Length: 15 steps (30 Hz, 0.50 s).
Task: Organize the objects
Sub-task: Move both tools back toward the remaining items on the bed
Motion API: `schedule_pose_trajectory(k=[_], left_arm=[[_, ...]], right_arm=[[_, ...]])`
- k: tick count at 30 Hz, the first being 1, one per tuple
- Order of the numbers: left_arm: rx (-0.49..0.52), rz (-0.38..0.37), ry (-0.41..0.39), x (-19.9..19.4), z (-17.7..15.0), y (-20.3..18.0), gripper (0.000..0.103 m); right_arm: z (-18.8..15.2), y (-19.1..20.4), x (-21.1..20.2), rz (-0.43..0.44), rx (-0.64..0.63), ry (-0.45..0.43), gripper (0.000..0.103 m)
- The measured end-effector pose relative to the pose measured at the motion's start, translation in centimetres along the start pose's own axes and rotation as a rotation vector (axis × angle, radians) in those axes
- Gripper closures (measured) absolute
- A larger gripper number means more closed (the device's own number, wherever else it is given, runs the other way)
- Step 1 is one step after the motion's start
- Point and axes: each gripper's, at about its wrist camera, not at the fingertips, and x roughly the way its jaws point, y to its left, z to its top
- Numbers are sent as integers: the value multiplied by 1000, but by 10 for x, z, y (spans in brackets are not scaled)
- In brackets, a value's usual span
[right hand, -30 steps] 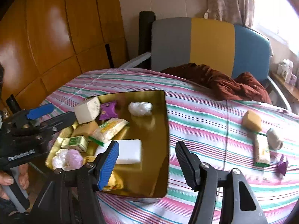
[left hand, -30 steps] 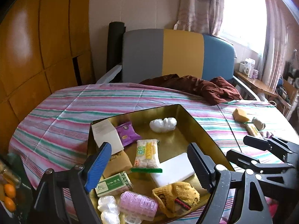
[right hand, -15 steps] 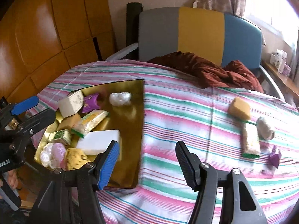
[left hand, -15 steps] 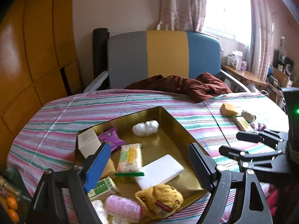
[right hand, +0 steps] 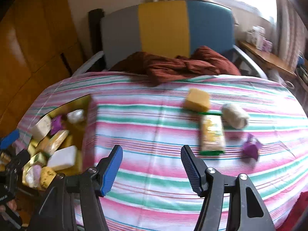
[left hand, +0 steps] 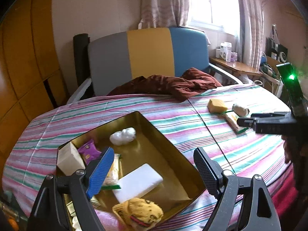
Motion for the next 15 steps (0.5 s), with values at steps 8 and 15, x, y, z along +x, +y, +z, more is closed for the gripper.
schedule_pose_trajectory(k=[8, 15], left_arm=[[38, -25, 13, 8, 4, -17, 18], [73, -42, 36, 22, 10, -35, 18]], right_arm=[[11, -66, 2, -93, 119, -33, 39], [2, -137, 10, -158, 330, -51, 39]])
